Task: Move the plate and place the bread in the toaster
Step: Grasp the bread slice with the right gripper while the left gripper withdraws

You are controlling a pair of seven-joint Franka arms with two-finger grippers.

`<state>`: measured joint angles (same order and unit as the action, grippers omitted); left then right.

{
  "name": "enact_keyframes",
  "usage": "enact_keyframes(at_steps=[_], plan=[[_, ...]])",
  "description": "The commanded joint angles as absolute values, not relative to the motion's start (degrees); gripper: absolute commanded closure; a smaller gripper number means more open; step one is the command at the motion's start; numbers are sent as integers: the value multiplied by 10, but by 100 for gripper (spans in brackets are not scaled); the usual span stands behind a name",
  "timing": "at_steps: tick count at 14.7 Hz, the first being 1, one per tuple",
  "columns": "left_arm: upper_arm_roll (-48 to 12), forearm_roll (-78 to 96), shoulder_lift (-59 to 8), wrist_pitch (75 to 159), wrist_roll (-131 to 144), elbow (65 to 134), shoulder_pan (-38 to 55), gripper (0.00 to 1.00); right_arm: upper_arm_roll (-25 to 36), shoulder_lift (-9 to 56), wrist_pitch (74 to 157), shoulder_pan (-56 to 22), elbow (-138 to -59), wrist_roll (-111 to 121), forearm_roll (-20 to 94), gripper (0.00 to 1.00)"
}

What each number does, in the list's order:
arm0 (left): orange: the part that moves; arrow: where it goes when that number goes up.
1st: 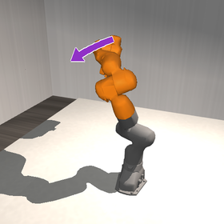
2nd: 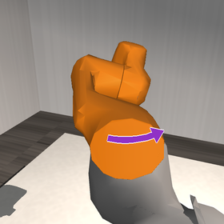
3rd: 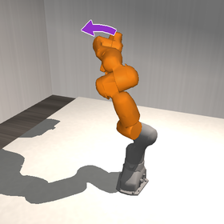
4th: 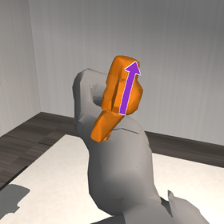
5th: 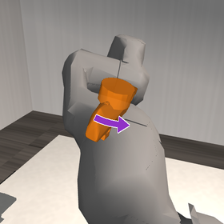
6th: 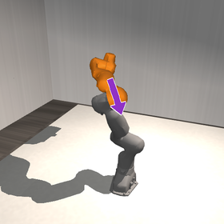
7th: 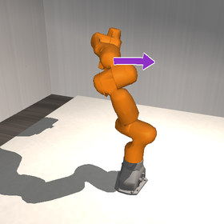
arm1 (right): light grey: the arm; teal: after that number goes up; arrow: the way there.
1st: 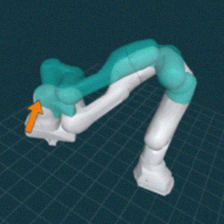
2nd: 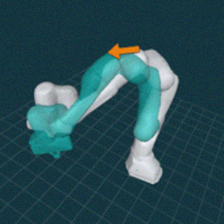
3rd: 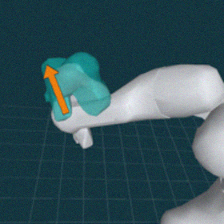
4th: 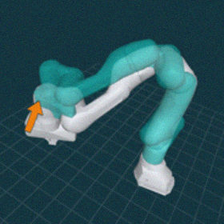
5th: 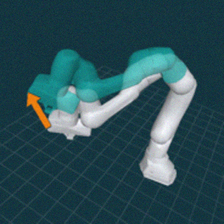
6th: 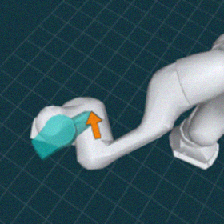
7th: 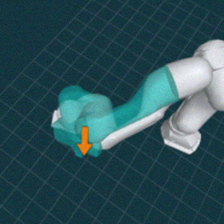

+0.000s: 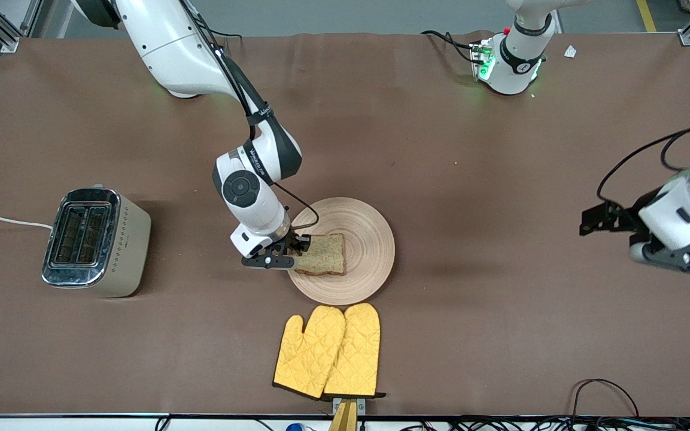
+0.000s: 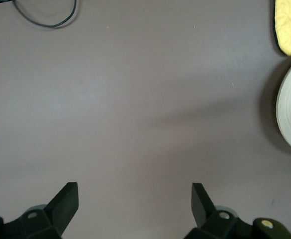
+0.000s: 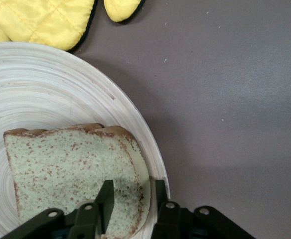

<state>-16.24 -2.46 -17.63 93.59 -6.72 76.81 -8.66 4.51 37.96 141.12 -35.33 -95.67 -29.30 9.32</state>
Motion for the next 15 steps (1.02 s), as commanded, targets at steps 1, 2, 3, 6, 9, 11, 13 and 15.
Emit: enact_keyframes(at_steps=[1,2,3,6,9,11,13,15], plan=[[-154,-36,-112,904,-65,789,-84,0,49,388,1420,-359,-949,-303,97,63],[-130,-37,-102,893,-66,791,-78,0,49,388,1429,-359,-950,-303,98,63],[-104,-37,-87,881,-67,794,-60,0,49,391,1434,-358,-950,-303,98,63],[-67,-16,-68,875,-67,807,-39,0,49,396,1439,-359,-950,-303,99,65],[-55,-25,-34,871,-64,824,-20,0,49,397,1440,-359,-950,-303,99,71],[-52,-25,-19,871,-62,831,-19,0,49,397,1440,-359,-950,-303,99,85],[-37,-25,18,874,-51,878,6,0,50,396,1437,-361,-950,-303,98,97],[-33,-25,26,874,-41,879,8,0,50,388,1427,-361,-950,-303,100,98]])
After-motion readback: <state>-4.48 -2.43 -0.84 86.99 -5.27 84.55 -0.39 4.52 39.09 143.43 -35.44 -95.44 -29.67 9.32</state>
